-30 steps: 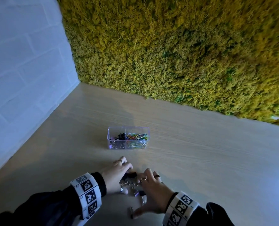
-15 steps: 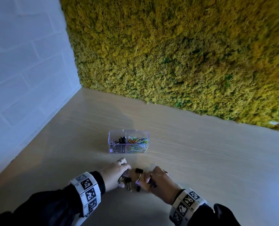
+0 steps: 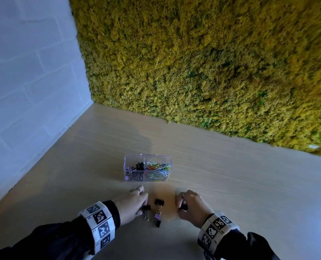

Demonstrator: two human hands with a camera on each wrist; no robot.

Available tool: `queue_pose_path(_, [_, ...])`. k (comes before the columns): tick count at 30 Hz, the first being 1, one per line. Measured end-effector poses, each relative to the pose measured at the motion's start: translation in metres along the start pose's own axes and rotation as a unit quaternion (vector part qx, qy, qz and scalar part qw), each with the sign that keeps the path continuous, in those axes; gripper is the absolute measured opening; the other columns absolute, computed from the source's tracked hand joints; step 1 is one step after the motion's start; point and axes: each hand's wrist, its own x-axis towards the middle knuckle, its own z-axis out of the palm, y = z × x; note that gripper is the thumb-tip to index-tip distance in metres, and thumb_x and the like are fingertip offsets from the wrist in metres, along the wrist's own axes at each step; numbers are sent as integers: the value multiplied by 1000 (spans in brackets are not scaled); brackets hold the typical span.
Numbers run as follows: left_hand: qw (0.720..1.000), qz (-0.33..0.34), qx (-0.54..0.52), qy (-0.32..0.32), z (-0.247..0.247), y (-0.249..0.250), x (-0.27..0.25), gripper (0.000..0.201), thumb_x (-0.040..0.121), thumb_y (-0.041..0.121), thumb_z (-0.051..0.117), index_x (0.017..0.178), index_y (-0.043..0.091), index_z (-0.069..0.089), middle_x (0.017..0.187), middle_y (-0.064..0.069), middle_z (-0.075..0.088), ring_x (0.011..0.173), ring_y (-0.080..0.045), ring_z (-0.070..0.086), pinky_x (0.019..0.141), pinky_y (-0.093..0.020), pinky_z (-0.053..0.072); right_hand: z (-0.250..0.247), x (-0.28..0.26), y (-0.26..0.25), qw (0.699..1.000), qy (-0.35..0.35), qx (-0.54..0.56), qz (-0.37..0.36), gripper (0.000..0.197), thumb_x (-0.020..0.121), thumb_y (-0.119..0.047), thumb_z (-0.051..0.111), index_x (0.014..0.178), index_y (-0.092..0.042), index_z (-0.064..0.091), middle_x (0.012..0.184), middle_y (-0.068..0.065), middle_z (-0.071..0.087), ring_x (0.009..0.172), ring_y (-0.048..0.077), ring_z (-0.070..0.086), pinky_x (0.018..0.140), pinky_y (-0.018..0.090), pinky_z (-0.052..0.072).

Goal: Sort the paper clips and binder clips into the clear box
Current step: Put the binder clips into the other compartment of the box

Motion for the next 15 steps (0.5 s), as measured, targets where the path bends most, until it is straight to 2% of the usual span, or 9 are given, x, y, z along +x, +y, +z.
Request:
queue_pose_path(3, [1000,4,-11,0,-1,-1,0,21,82,15,54,101,11,47,100,1,34,85,-21,50,72,-30,42,-7,3,-4,1000,0,3,-7,16,67,-11,62,75,-24,60,85,0,51,80,16,49,72,21,37])
queue_pose_path(5, [999,19,-26,8,-5,-3,-2,18,79,12,54,96,10,50,89,5,39,68,-9,45,57,-16,33,-15,8,-10,1000,-9,1,-14,26,66,-11,62,63,-33,48,80,-3,50,76,16,48,71,22,38])
queue_pose_path(6, [999,29,-33,13,-7,-5,-2,16,77,9,54,93,10,52,81,8,40,61,-2,39,54,-11,27,-20,12,-14,1000,-7,1,-20,30,64,-13,62,59,-36,42,77,-4,50,75,16,49,70,23,40])
queue_pose_path(7, [998,37,-39,20,-8,-6,-3,14,74,7,55,88,10,53,74,11,40,58,2,35,52,-9,25,-25,16,-18,1000,-3,1,-26,33,63,-14,62,58,-37,40,75,-3,51,74,16,50,69,24,41])
queue_pose_path(8, [998,36,-46,23,-9,-8,-3,14,72,4,56,83,12,53,70,12,41,57,2,36,53,-10,28,-30,20,-23,999,0,2,-34,35,65,-12,63,58,-36,39,75,-1,53,73,16,50,67,24,40])
queue_pose_path(11, [996,26,-77,34,-11,-9,-7,18,64,5,58,70,21,51,66,12,45,66,-12,49,63,-25,42,-40,27,-38,998,-7,-6,-59,38,70,-5,62,58,-34,40,72,-4,54,70,15,49,65,21,38])
queue_pose_path(13, [993,22,-104,43,-14,-10,-10,14,62,6,58,69,18,56,60,19,42,68,-12,49,65,-25,42,-46,27,-49,997,7,21,-77,37,68,-2,60,59,-33,43,65,-10,51,63,11,49,64,23,41])
queue_pose_path(15, [989,12,-134,64,-17,-14,-13,13,59,6,58,70,13,60,51,20,44,65,-8,48,59,-20,39,-54,27,-63,990,51,64,-116,31,66,1,60,62,-28,52,64,-13,51,58,0,49,60,16,41])
